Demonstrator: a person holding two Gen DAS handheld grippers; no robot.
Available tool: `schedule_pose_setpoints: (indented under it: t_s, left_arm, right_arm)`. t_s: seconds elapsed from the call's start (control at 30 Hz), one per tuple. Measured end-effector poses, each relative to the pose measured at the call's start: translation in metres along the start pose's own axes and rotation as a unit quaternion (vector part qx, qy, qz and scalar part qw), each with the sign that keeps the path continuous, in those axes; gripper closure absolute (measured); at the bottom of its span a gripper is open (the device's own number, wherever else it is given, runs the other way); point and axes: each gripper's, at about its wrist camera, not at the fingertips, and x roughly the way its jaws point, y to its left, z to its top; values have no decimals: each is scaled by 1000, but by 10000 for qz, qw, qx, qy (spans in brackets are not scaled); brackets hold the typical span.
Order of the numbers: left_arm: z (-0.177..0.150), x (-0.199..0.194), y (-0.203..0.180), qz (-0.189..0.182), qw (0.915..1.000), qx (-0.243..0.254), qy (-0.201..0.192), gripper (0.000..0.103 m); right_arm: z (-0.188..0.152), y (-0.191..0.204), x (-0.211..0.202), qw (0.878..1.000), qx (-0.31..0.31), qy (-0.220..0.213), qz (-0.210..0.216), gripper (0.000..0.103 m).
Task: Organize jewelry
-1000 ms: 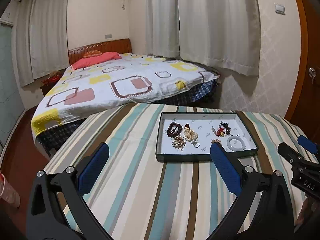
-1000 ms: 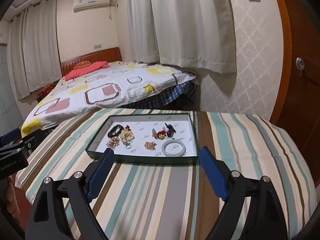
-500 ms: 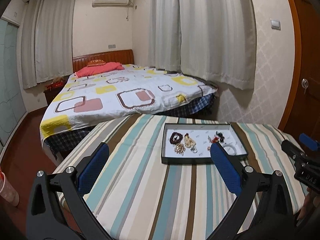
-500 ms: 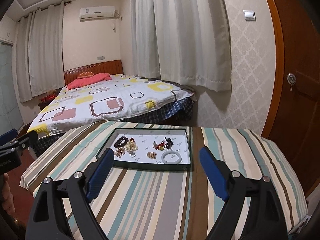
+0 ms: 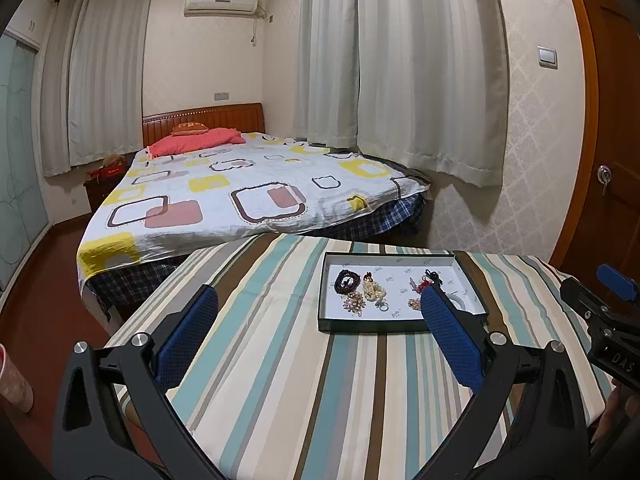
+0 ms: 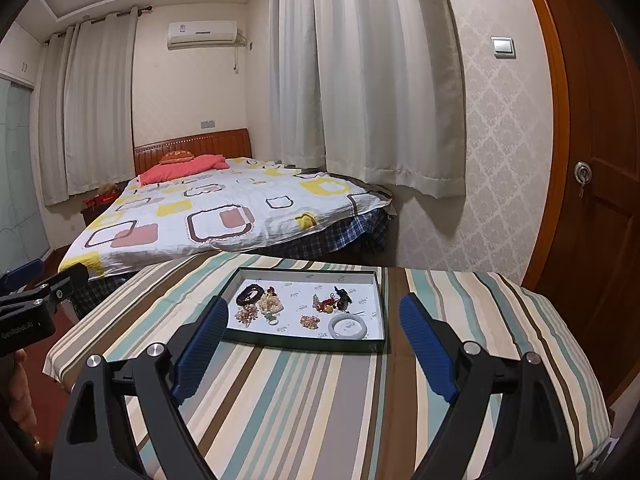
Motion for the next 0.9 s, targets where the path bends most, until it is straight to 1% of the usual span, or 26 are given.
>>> schedule_pose_setpoints:
  t_s: [0.9]
  left_arm:
    - [0,1,0,-38,10000,-23,50,4]
  right_arm:
    - [3,4,-3,10000,-17,-36,28,18]
